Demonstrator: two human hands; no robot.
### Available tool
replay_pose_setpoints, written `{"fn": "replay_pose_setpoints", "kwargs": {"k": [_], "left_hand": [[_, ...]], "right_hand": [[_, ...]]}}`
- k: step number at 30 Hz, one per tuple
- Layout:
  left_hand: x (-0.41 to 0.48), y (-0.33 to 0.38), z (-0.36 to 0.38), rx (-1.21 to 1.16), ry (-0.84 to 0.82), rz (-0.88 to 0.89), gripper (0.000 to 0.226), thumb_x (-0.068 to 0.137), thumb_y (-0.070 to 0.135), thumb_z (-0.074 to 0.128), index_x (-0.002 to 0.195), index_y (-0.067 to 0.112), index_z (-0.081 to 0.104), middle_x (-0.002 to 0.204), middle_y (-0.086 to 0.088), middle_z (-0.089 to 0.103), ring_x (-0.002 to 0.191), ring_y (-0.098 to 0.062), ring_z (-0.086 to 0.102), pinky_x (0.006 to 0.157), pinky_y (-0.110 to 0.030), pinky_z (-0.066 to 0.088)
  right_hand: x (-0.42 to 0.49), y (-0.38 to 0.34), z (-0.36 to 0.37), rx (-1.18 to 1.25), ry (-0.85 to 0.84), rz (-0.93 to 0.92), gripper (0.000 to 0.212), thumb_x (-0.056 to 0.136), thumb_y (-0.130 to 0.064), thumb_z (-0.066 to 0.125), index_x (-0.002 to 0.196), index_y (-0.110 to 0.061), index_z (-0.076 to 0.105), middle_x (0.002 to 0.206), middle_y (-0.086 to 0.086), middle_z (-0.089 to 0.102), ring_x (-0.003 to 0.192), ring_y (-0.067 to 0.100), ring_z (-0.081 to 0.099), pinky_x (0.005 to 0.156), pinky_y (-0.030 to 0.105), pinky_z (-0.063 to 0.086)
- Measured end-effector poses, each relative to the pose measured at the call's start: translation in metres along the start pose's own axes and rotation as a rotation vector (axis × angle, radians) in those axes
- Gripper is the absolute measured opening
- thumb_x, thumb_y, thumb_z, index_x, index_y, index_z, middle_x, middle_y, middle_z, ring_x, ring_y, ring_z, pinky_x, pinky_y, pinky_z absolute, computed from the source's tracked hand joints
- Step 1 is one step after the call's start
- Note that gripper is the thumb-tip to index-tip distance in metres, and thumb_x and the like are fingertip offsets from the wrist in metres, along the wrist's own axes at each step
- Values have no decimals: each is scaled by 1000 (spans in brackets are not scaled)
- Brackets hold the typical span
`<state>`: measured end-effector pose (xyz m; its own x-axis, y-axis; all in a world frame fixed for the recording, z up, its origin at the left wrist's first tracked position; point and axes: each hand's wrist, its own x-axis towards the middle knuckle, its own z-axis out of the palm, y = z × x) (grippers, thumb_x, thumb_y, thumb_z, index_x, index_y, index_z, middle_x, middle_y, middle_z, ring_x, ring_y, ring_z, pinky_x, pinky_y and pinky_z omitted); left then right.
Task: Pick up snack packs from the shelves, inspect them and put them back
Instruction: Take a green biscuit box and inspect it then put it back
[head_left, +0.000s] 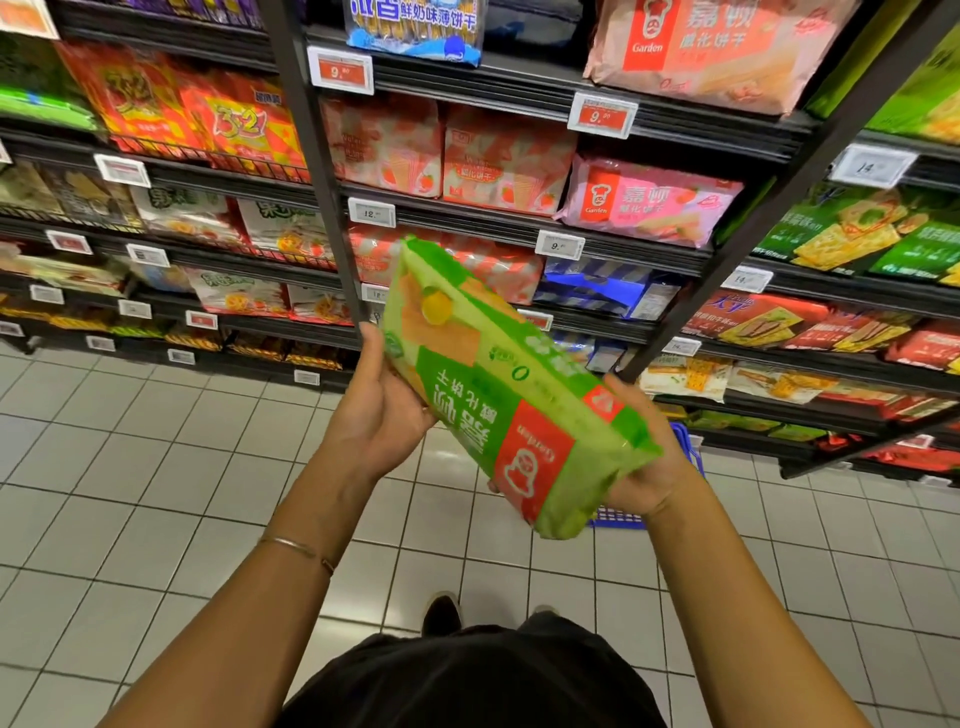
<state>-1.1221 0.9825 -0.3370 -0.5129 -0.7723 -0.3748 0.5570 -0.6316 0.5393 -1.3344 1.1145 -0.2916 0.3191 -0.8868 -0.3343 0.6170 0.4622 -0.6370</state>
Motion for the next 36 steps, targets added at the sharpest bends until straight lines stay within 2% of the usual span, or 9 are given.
{"fn": "replay_pose_setpoints", "kwargs": {"k": [2, 4, 7, 12, 20, 24, 28, 32, 36], "left_hand": [[-2, -1, 6, 138, 26, -16, 79, 90, 78, 37, 149, 28, 52, 147, -7, 63, 136, -30, 59, 110, -57, 47], [-6, -6, 13, 258, 29, -38, 89, 80, 79, 43, 150, 25, 52, 147, -6, 62, 138, -31, 56, 110, -59, 46], [-10, -13, 19, 354, 31, -69, 103, 70, 77, 48, 154, 17, 46, 146, -15, 59, 141, -37, 52, 109, -60, 46], [-9, -18, 19, 379, 55, -28, 88, 87, 69, 62, 156, 18, 38, 148, -19, 57, 137, -40, 55, 101, -59, 51], [-8, -16, 19, 349, 31, 64, 84, 82, 45, 70, 153, 11, 39, 114, -12, 69, 110, -32, 66, 90, -53, 55], [-9, -13, 18, 352, 36, 57, 97, 71, 51, 79, 153, 13, 41, 114, -11, 68, 111, -32, 65, 94, -55, 55], [-10, -12, 18, 364, 79, 66, 88, 84, 66, 67, 154, 20, 41, 140, -18, 63, 122, -33, 64, 98, -58, 56], [-13, -7, 12, 179, 102, 16, 84, 83, 81, 45, 147, 27, 54, 140, -9, 67, 130, -32, 63, 100, -58, 56], [-12, -9, 5, -10, 52, -15, 64, 105, 60, 37, 154, 21, 48, 152, -12, 57, 142, -35, 51, 118, -60, 37]], "right_hand": [[-2, -2, -14, -117, 23, -9, 64, 49, -51, 100, 103, -19, 85, 105, 5, 81, 97, 19, 78, 82, 33, 62], [0, -3, -14, -300, 10, 28, 62, 59, -48, 95, 116, -28, 81, 118, -2, 78, 107, 16, 75, 92, 36, 60], [6, 0, -13, -534, 67, 83, 76, 78, -36, 74, 149, -26, 50, 148, 8, 60, 133, 35, 58, 116, 63, 38], [6, 4, -15, -543, 47, 135, 81, 82, -25, 69, 156, -27, 38, 157, 9, 50, 140, 43, 49, 118, 70, 31], [7, 6, -10, -546, 56, 110, 115, 64, -58, 92, 158, -30, 34, 156, 10, 50, 141, 41, 49, 118, 64, 35], [11, 8, -8, -516, 70, 88, 95, 73, -35, 82, 157, -30, 37, 155, 12, 51, 136, 40, 55, 117, 62, 38], [11, 9, -6, -454, 82, 48, 78, 75, -31, 75, 149, -30, 50, 141, 5, 65, 116, 25, 67, 99, 39, 55], [6, 9, -6, -115, 37, -39, 59, 51, -46, 99, 104, -25, 85, 106, 3, 81, 94, 18, 78, 77, 32, 62], [10, 10, -3, 117, -36, -40, 63, 87, -62, 69, 130, -16, 73, 132, 13, 71, 122, 32, 68, 101, 48, 54]]}}
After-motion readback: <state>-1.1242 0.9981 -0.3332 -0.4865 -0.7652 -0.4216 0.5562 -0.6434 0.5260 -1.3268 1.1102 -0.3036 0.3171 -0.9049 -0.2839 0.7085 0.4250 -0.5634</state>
